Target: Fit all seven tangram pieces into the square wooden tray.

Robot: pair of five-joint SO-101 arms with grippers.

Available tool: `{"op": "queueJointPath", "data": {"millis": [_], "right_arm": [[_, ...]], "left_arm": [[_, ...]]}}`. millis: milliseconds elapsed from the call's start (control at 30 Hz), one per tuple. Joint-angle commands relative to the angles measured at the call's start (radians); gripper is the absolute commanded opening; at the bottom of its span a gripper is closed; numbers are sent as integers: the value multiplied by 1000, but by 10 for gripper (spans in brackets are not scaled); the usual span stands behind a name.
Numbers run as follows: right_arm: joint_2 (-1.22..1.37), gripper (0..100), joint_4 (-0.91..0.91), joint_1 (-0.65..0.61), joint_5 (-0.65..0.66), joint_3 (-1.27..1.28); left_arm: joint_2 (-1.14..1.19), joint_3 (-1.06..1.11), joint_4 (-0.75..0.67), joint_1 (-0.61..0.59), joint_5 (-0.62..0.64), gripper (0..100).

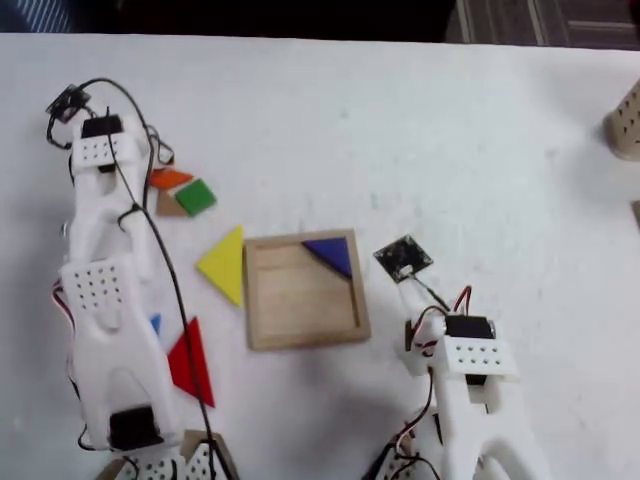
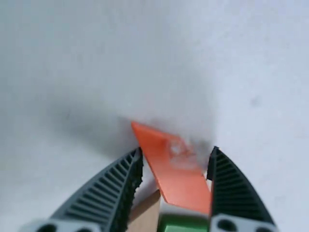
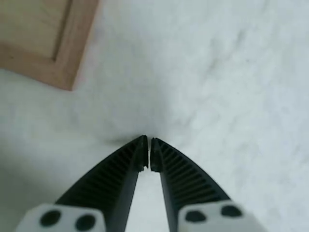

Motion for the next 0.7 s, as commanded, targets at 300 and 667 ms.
{"op": "queueJointPath", "data": {"millis": [300, 667], "right_arm": [[-36, 18, -15, -13, 11, -3], [-36, 18, -15, -13, 11, -3]], "left_arm": [[134, -330, 239, 39, -160, 48], [136, -635, 488, 59, -180, 22]]}}
